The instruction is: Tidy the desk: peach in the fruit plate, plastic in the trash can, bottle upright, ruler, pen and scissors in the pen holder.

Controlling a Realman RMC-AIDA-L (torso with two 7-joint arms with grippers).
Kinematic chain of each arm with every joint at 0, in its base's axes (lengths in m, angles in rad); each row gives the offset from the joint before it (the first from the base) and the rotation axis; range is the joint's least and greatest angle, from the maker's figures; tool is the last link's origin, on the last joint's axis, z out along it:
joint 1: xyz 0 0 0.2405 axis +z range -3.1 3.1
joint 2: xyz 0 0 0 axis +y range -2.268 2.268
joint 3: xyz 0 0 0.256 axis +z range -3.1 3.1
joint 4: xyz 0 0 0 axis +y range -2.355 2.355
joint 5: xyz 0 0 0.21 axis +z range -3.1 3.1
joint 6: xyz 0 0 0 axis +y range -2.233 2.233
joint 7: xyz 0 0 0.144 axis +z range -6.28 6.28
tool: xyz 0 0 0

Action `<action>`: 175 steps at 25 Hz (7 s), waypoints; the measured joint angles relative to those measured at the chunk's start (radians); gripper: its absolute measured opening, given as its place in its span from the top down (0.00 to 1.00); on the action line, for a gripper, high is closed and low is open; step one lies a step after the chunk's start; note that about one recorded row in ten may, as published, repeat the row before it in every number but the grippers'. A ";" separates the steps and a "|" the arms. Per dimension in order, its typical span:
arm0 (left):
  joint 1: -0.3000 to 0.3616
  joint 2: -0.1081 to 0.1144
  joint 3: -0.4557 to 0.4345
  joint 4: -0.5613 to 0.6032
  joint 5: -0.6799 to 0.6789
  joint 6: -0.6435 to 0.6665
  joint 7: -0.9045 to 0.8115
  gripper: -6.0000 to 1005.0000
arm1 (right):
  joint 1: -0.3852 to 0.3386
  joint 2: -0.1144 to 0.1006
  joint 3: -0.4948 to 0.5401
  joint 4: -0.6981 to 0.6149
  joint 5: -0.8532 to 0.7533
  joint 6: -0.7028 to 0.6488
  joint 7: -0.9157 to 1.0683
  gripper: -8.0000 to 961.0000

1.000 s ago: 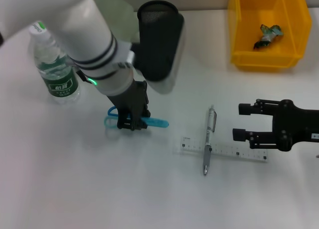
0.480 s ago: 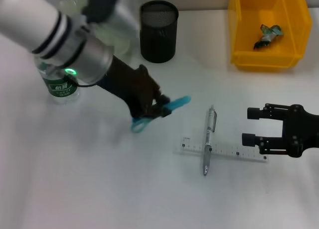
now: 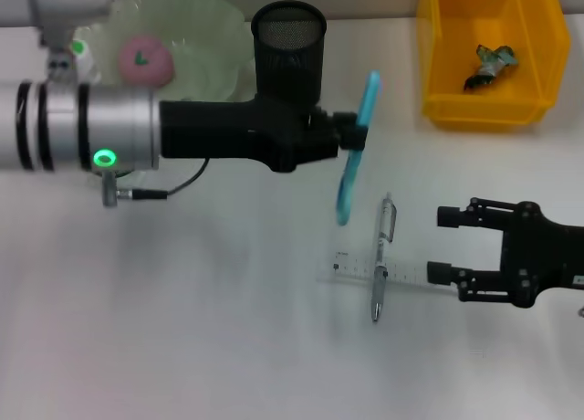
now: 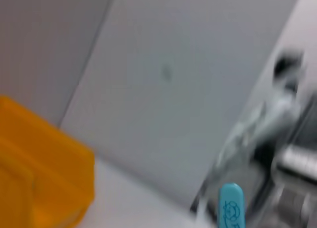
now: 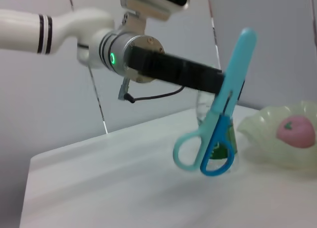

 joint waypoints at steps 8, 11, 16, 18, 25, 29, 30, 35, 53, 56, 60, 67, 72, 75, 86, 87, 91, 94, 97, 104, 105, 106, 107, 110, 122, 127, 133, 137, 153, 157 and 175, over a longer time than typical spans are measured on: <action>0.068 -0.009 0.044 -0.315 -0.388 0.048 0.160 0.78 | 0.001 0.019 0.066 0.122 0.039 -0.003 -0.236 0.22; 0.070 -0.009 0.044 -0.451 -0.517 0.057 0.191 0.78 | -0.001 0.019 0.074 0.214 0.104 0.010 -0.367 0.22; 0.065 -0.009 0.038 -0.596 -0.663 0.069 0.180 0.78 | 0.019 0.025 0.081 0.372 0.185 0.061 -0.584 0.22; 0.051 -0.009 0.031 -0.652 -0.695 0.074 0.165 0.78 | 0.029 0.028 0.082 0.446 0.240 0.086 -0.693 0.22; -0.040 -0.011 -0.132 -0.863 -0.652 0.062 0.157 0.78 | 0.084 0.032 0.088 0.678 0.404 0.138 -1.033 0.22; -0.050 -0.011 -0.320 -0.908 -0.497 0.010 0.158 0.79 | 0.122 0.035 0.156 0.771 0.417 0.170 -1.156 0.22; -0.047 -0.011 -0.371 -0.913 -0.455 0.001 0.159 0.79 | 0.122 0.035 0.156 0.771 0.417 0.170 -1.156 0.22; -0.042 -0.011 -0.524 -0.928 -0.299 -0.032 0.161 0.79 | 0.145 0.035 0.199 0.805 0.415 0.197 -1.186 0.22; -0.052 -0.011 -0.579 -0.985 -0.266 -0.053 0.161 0.79 | 0.190 0.035 0.234 0.832 0.412 0.249 -1.271 0.22; -0.052 -0.011 -0.589 -0.987 -0.256 -0.057 0.161 0.79 | 0.196 0.035 0.235 0.833 0.411 0.249 -1.272 0.27; -0.051 -0.011 -0.594 -0.989 -0.252 -0.060 0.161 0.79 | 0.208 0.035 0.236 0.833 0.412 0.270 -1.272 0.45; -0.052 -0.011 -0.597 -0.996 -0.252 -0.065 0.169 0.79 | 0.213 0.035 0.236 0.834 0.412 0.284 -1.265 0.74; -0.052 -0.011 -0.599 -0.999 -0.252 -0.077 0.173 0.79 | 0.206 0.035 0.236 0.833 0.412 0.272 -1.268 0.86; -0.052 -0.011 -0.601 -0.999 -0.252 -0.082 0.173 0.79 | 0.206 0.035 0.236 0.832 0.412 0.272 -1.270 0.90; -0.034 -0.011 -0.604 -0.976 -0.252 -0.055 0.244 0.70 | 0.197 0.035 0.284 0.826 0.418 0.261 -1.233 0.91; -0.027 -0.011 -0.602 -0.965 -0.250 -0.052 0.267 0.67 | 0.197 0.034 0.292 0.818 0.418 0.254 -1.206 0.91; 0.004 -0.011 -0.605 -0.902 -0.208 -0.051 0.340 0.55 | 0.197 0.025 0.286 0.709 0.413 0.213 -0.912 0.91; 0.016 -0.011 -0.604 -0.860 -0.162 -0.054 0.409 0.48 | 0.205 0.023 0.240 0.530 0.411 0.215 -0.549 0.91; 0.037 -0.011 -0.604 -0.848 -0.141 -0.047 0.524 0.40 | 0.211 0.020 0.169 0.348 0.411 0.252 -0.227 0.91; 0.073 -0.009 -0.601 -0.811 -0.100 -0.038 0.702 0.30 | 0.252 -0.033 -0.058 0.110 0.405 0.423 0.209 0.90; 0.073 -0.009 -0.601 -0.811 -0.100 -0.038 0.702 0.29 | 0.266 -0.048 -0.088 0.095 0.396 0.443 0.260 0.90; 0.078 -0.009 -0.600 -0.806 -0.091 -0.037 0.724 0.28 | 0.279 -0.061 -0.110 0.086 0.381 0.460 0.305 0.90; 0.085 -0.009 -0.600 -0.801 -0.083 -0.037 0.764 0.28 | 0.297 -0.076 -0.129 0.079 0.357 0.475 0.354 0.90; 0.088 -0.009 -0.600 -0.797 -0.082 -0.039 0.787 0.28 | 0.368 -0.112 -0.151 0.070 0.258 0.499 0.482 0.90; 0.096 -0.009 -0.599 -0.793 -0.082 -0.046 0.825 0.28 | 0.644 -0.112 -0.235 0.064 -0.203 0.619 0.816 0.89; 0.097 -0.009 -0.599 -0.793 -0.081 -0.046 0.828 0.28 | 0.721 -0.096 -0.289 0.071 -0.315 0.650 0.906 0.89; 0.097 -0.009 -0.599 -0.793 -0.081 -0.046 0.832 0.28 | 0.772 -0.066 -0.332 0.089 -0.428 0.720 0.978 0.89; 0.118 -0.010 -0.607 -0.806 -0.080 -0.038 0.871 0.28 | 0.776 -0.051 -0.332 0.091 -0.449 0.753 0.979 0.88; 0.110 -0.011 -0.614 -0.818 -0.089 -0.035 0.875 0.28 | 0.785 -0.036 -0.333 0.065 -0.444 0.771 0.961 0.75; 0.108 -0.011 -0.617 -0.818 -0.089 -0.035 0.873 0.28 | 0.777 -0.027 -0.329 0.040 -0.442 0.777 0.958 0.64; 0.179 0.004 -0.444 -0.540 0.006 0.029 0.763 0.28 | 0.452 -0.044 -0.329 -0.348 -0.115 0.145 0.921 0.29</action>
